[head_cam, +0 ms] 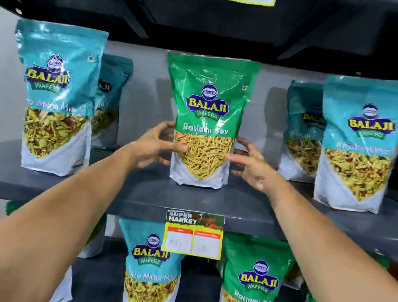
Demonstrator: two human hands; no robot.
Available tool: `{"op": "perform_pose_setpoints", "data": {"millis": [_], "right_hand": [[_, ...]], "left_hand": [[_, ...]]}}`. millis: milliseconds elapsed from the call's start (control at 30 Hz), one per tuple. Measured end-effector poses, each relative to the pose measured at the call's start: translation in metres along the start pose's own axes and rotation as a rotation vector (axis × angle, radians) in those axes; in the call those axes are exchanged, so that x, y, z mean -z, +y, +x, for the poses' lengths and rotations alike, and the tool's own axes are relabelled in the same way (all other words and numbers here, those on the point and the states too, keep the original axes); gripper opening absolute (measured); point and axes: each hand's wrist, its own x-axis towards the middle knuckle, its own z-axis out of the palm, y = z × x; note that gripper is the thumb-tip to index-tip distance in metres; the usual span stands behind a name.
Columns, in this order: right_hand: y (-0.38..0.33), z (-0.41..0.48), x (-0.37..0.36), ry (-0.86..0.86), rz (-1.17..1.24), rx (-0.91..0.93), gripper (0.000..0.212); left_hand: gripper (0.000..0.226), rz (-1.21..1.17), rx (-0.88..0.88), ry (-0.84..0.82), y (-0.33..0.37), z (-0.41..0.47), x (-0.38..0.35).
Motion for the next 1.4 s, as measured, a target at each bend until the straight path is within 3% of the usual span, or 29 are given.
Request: {"op": "perform_pose_setpoints", "data": {"millis": [67,133,200,400,600,933,1033,1167,1300,1400], "right_hand": [[0.002,0.008,-0.006,-0.039,-0.046,0.0,0.073],[0.001,0.012,-0.008,-0.066,-0.104,-0.005,0.06],[0.0,0.013,-0.005,-0.061,-0.139,0.008,0.05],[-0.002,0.004,-0.006,-0.031,-0.145,0.047,0.049],[-0.011,-0.026,-0.021,0.015,-0.1,0.097,0.056],[-0.051,-0.15,-0.059,-0.004,-0.077,0.126,0.072],[-0.05,-0.192,-0.075,-0.008,-0.068,0.087,0.09],[-0.03,-0.242,-0.093,-0.029,-0.091,0.039,0.072],[0.018,-0.277,-0.114,-0.023,-0.11,-0.053,0.096],[0.068,-0.291,-0.131,0.001,-0.109,-0.12,0.096]], "left_hand": [[0.063,0.054,-0.015,-0.017,-0.003,0.005,0.0],[0.054,0.04,-0.011,-0.037,-0.011,0.01,0.002],[0.056,0.005,-0.017,-0.053,-0.018,0.013,0.004],[0.047,-0.012,-0.059,-0.046,-0.017,0.008,-0.001],[0.069,0.066,-0.051,-0.047,0.011,-0.028,-0.003],[0.055,0.086,-0.127,0.006,0.055,-0.159,-0.032],[0.055,0.088,-0.09,0.029,0.056,-0.207,-0.04],[0.059,0.094,-0.059,0.076,0.038,-0.271,-0.05],[0.078,0.106,-0.008,0.131,-0.007,-0.329,-0.049],[0.092,0.141,0.042,0.135,-0.048,-0.357,-0.041]]}}
